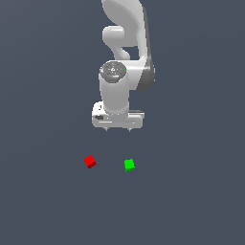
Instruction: Stack the red cube on top of the green cube.
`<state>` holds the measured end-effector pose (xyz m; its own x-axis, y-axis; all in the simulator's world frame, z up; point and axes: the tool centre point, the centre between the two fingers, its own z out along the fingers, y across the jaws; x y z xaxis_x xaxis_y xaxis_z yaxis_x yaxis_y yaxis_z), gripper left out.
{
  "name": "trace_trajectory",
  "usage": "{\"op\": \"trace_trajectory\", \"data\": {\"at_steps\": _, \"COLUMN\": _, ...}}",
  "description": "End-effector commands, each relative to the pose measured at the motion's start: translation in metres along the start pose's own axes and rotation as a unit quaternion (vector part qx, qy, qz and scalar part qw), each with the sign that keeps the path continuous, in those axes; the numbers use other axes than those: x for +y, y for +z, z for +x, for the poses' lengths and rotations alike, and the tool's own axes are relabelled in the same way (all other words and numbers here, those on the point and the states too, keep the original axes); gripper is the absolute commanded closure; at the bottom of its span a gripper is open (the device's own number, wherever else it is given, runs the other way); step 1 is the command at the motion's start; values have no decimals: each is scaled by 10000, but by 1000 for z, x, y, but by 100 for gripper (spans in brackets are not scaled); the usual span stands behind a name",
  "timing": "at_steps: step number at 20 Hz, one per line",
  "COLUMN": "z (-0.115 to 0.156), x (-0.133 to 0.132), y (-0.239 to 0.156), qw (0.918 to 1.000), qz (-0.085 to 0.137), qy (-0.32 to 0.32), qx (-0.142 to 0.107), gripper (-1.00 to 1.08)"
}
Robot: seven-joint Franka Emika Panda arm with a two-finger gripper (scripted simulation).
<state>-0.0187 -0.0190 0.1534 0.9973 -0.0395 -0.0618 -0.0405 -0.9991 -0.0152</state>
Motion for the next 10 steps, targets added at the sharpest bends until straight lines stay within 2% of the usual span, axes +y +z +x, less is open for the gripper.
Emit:
{"op": "trace_trajectory", "data": {"at_steps": 1, "z": 0, "x": 0, "y": 0, "qw": 10000, "qz": 0, "qy": 0, "qx": 0, "gripper": -92}}
{"op": "trace_trajectory", "data": {"at_steps": 10, "z": 3, "x": 10, "y": 5, "qw": 9998, "qz": -11, "qy": -206, "qx": 16, "gripper": -92}}
